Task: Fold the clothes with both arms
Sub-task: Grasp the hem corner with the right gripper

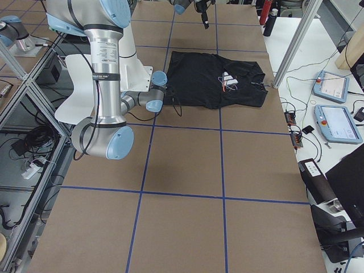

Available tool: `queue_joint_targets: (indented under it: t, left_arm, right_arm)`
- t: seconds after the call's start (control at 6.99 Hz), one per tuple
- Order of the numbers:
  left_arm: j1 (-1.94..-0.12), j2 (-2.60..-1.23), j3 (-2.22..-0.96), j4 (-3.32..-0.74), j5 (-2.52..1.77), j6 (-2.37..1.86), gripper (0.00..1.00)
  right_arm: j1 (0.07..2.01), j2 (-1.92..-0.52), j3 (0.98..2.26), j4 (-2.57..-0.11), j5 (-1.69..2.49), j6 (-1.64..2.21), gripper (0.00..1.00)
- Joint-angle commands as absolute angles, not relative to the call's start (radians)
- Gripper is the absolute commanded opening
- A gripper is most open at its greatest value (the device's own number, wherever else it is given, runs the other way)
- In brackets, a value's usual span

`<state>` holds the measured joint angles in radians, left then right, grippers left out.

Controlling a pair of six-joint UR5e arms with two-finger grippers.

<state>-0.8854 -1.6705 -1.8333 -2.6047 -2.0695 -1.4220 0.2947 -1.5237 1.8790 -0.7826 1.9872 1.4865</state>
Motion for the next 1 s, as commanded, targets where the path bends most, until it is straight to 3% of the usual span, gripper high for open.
queue_joint_targets:
  t: [0.0,0.14,0.57,0.72,0.86]
  left_arm:
    - [-0.885,-1.671,-1.832,-2.605,-2.069,-1.422,1.00]
    - [-0.887,-1.671,-1.832,-2.605,-2.069,-1.422,1.00]
    - [-0.887,-1.671,-1.824,-2.605,-2.065,-1.420,1.00]
    - [-0.885,-1.671,-1.824,-2.605,-2.063,-1.417,1.00]
    - [-0.885,-1.671,-1.824,-2.605,-2.063,-1.416,1.00]
  right_arm:
    - [0.295,-1.523,1.873,-0.784,1.991,1.486,0.79]
    - [0.295,-1.522,1.871,-0.784,1.991,1.488,0.73]
    - [0.307,-1.520,1.875,-0.784,1.991,1.488,0.34]
    - [0.307,-1.520,1.873,-0.784,1.991,1.488,0.25]
    - [0.308,-1.520,1.873,-0.784,1.991,1.488,0.24]
